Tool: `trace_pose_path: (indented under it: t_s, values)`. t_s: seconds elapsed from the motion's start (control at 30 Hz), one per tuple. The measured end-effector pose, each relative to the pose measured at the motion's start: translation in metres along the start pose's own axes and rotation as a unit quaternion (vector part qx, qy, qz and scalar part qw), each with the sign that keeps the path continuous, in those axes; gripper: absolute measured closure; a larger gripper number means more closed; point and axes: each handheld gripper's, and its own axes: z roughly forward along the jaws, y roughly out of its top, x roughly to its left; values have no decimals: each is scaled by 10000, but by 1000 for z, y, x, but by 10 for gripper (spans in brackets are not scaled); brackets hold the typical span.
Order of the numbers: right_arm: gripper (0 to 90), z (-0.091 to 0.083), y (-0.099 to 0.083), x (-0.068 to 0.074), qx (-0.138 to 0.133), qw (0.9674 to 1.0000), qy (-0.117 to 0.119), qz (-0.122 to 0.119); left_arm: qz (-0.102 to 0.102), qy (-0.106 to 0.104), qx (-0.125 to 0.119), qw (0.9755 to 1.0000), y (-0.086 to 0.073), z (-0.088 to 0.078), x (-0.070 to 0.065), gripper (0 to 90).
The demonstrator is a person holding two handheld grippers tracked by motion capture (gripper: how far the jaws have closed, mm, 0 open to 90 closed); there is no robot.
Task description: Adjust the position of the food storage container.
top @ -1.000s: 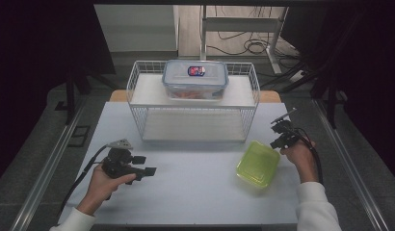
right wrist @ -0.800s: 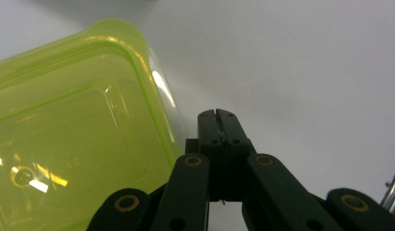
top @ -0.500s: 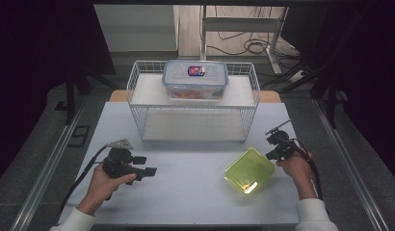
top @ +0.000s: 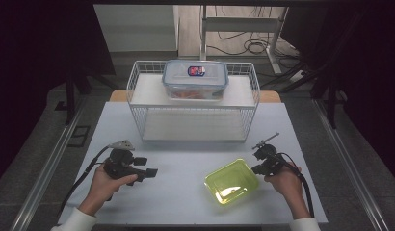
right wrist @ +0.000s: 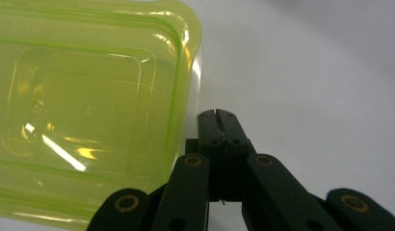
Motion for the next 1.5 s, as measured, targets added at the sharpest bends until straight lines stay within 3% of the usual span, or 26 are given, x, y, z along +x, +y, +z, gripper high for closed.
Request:
trace_pose_path:
  t_s: [0.2, 0.43, 0.5, 0.53, 0.67, 0.73, 0.77, 0.83, 0.87, 0.9, 0.93, 0.97, 1.0, 1.2, 1.5]
  values:
    - [894, 2, -2, 15, 5, 9995, 254, -181, -3, 15, 16, 10000, 0, 0, 0, 299]
    - [894, -18, -10, 25, -217, 9990, 114, -373, -5, 30, -28, 10000, -1, -2, 0, 299]
    - [894, -31, -21, 36, -275, 9978, 162, -579, -3, 45, -21, 10000, -1, -2, 0, 299]
    - [894, -31, -21, 36, -275, 9978, 162, -579, -14, 41, -25, 10000, -1, -1, 0, 299]
    - [894, -37, -34, 59, -220, 9947, 225, -983, -33, 4, -21, 10000, 0, -1, 0, 299]
    - [894, -35, -41, 75, -131, 9917, 439, -1203, -57, 8, -48, 10000, 1, -1, 0, 299]
    - [894, -31, -45, 87, -51, 9885, 576, -1395, -91, -8, -84, 9999, 1, -1, 0, 299]
    - [895, -29, -45, 93, -20, 9867, 657, -1484, -82, -1, -85, 9999, 1, -2, 1, 300]
    - [894, -26, -45, 100, 27, 9847, 736, -1576, -62, 13, -67, 10000, 1, -2, 1, 300]
    - [895, -19, -43, 112, 153, 9808, 866, -1743, -50, 20, -58, 10000, 1, -2, 1, 300]
    - [894, -15, -41, 117, 209, 9786, 952, -1813, -42, 9, -52, 10000, 1, -2, 1, 300]
    - [894, -15, -41, 117, 209, 9786, 952, -1813, -42, 9, -52, 10000, 1, -2, 1, 300]
    - [895, -6, -35, 125, 309, 9749, 1001, -1966, -37, 7, -47, 10000, 1, -1, 1, 300]
    - [895, 3, -16, 135, 259, 9733, 939, -2078, -28, 20, -36, 10000, 0, -2, 1, 299]
    - [895, 14, -3, 136, 196, 9760, 852, -1994, 2, 80, 26, 10000, -1, 0, 0, 299]
